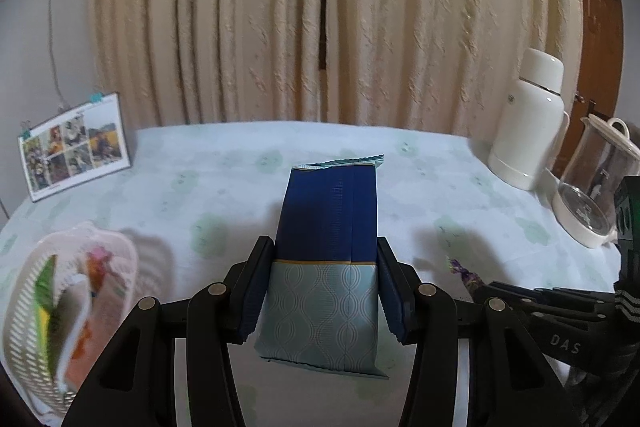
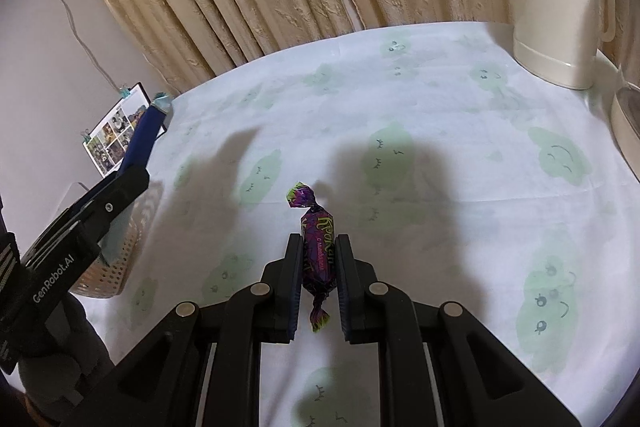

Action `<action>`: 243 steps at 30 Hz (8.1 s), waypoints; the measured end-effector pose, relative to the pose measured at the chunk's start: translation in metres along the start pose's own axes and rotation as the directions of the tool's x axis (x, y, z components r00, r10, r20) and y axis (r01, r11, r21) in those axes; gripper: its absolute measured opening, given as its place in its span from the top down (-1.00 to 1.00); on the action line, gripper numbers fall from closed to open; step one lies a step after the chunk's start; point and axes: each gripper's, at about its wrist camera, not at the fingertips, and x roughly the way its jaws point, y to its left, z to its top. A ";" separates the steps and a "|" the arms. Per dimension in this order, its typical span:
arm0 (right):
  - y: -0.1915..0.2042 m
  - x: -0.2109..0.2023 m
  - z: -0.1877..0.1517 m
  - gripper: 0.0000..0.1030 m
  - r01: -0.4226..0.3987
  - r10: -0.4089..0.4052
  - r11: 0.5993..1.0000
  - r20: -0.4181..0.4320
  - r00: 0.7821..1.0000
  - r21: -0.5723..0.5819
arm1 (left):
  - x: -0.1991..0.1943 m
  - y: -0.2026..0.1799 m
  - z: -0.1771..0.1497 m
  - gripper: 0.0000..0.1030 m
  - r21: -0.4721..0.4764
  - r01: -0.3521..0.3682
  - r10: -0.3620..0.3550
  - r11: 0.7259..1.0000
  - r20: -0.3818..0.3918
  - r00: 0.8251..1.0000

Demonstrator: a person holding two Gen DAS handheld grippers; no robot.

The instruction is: Organize snacks

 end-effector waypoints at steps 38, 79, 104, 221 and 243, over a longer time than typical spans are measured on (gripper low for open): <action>0.012 0.011 -0.009 0.72 0.003 -0.004 0.999 -0.025 1.000 -0.035 | -0.057 0.103 -0.024 0.01 -0.153 -0.342 0.362 0.927 0.124 0.924; 0.091 0.003 -0.008 0.70 -0.166 0.165 0.981 -0.019 0.986 -0.101 | -0.070 0.128 -0.033 -0.31 -0.196 -0.387 0.413 0.901 0.115 0.903; 0.215 0.025 0.016 0.68 -0.376 0.371 0.910 -0.063 0.927 -0.175 | -0.083 0.165 -0.040 -0.34 -0.308 -0.402 0.451 0.862 0.106 0.886; 0.259 0.001 -0.091 -0.99 0.104 -0.014 0.802 0.154 0.988 -0.588 | -0.134 0.176 -0.109 -0.99 -0.100 -0.580 0.580 0.808 -0.030 0.814; 0.260 0.001 -0.094 -0.99 0.104 -0.006 0.789 0.162 0.987 -0.606 | -0.132 0.174 -0.108 -0.99 -0.097 -0.577 0.576 0.811 -0.034 0.817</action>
